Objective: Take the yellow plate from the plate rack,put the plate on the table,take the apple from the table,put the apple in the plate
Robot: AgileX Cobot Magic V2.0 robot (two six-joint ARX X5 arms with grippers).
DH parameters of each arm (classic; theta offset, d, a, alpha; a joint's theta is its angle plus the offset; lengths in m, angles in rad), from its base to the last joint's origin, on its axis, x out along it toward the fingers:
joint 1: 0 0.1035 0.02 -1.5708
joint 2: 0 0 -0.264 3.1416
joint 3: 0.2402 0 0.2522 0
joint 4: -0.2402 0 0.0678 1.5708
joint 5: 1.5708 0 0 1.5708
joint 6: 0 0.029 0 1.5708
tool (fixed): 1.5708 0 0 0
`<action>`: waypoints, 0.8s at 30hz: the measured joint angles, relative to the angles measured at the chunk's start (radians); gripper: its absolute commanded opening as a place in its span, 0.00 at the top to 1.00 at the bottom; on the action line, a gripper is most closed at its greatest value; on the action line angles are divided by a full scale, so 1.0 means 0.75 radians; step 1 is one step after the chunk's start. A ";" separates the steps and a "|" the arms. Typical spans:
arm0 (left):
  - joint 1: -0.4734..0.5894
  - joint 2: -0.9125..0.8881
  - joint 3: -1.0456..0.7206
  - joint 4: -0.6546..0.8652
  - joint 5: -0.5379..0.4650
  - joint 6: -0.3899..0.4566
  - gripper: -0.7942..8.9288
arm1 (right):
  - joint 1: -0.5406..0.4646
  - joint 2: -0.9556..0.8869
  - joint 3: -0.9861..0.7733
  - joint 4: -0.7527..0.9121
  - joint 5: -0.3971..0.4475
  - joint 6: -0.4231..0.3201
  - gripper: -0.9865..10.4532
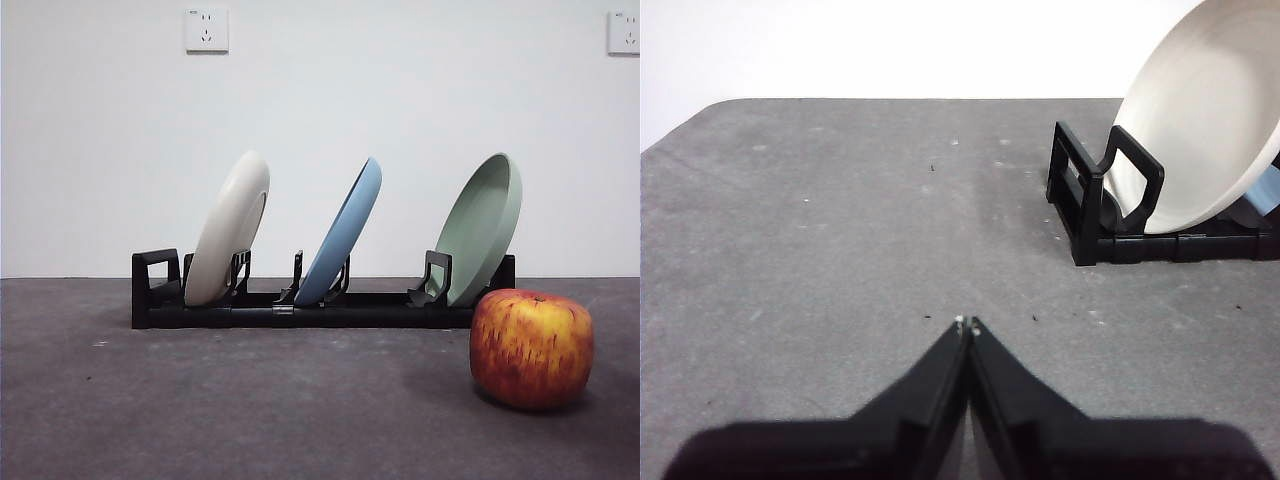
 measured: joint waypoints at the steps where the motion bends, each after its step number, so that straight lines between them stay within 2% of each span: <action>1: 0.000 0.000 0.000 0.000 0.001 0.000 0.92 | 0.000 0.000 0.000 0.000 0.000 0.021 0.91; 6: 0.000 0.000 0.000 0.001 0.001 -0.004 0.92 | 0.000 0.000 0.000 0.000 -0.001 0.202 0.91; 9: 0.000 0.000 0.000 0.001 0.001 -0.049 0.92 | 0.000 0.000 0.000 0.000 -0.015 0.292 0.92; 13: 0.000 0.000 0.000 0.024 0.010 -0.126 0.92 | 0.000 0.002 0.007 -0.017 -0.088 0.351 0.92; 17: 0.000 0.000 0.010 0.052 0.053 -0.230 0.92 | 0.000 0.043 0.053 -0.094 -0.105 0.400 0.92; 24: 0.000 0.039 0.179 -0.027 0.106 -0.276 0.92 | 0.000 0.235 0.264 -0.104 -0.105 0.408 0.92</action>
